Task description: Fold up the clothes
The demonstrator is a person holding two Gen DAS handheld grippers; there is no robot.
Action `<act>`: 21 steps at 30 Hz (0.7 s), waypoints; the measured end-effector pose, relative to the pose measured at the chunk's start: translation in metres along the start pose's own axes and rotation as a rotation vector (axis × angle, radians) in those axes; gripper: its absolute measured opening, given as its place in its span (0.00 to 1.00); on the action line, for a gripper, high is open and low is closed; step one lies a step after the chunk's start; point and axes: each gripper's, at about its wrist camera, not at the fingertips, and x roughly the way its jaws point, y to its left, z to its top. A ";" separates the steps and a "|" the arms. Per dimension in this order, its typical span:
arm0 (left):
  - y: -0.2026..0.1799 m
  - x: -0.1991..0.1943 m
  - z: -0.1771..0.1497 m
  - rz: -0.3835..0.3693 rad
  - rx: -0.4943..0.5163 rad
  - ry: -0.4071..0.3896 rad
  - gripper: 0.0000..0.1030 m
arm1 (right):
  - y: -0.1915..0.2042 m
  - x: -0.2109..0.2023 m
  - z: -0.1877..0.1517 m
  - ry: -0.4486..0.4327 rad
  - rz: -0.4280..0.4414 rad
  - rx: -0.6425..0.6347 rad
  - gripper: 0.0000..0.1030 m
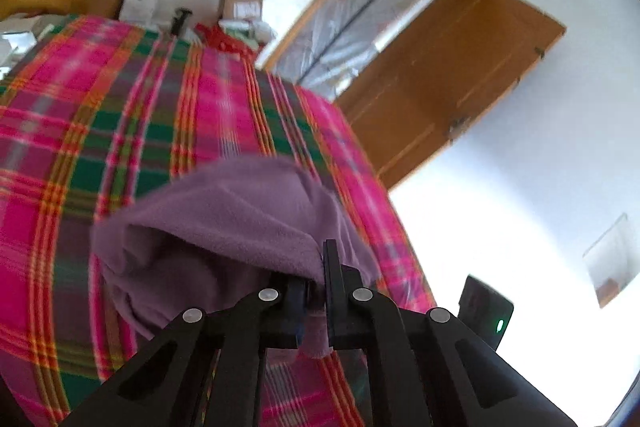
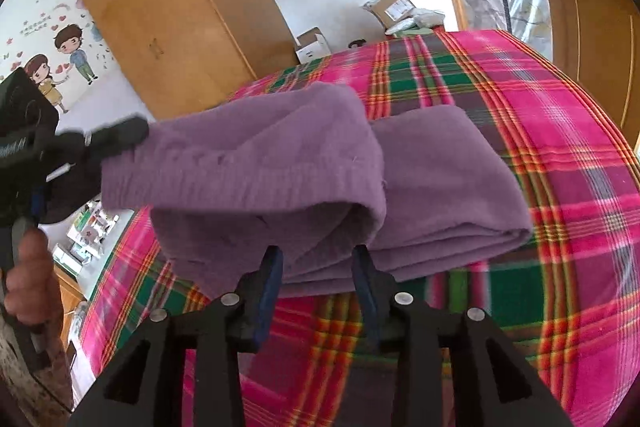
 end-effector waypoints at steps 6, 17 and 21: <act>0.022 -0.023 0.017 0.033 -0.055 -0.105 0.07 | 0.003 0.002 -0.002 -0.017 0.007 0.058 0.43; 0.035 0.002 0.007 -0.007 -0.056 0.028 0.16 | 0.005 0.011 -0.011 0.034 0.068 0.126 0.49; 0.039 0.010 -0.003 -0.055 -0.105 0.103 0.29 | 0.005 0.020 -0.016 0.079 0.110 0.183 0.50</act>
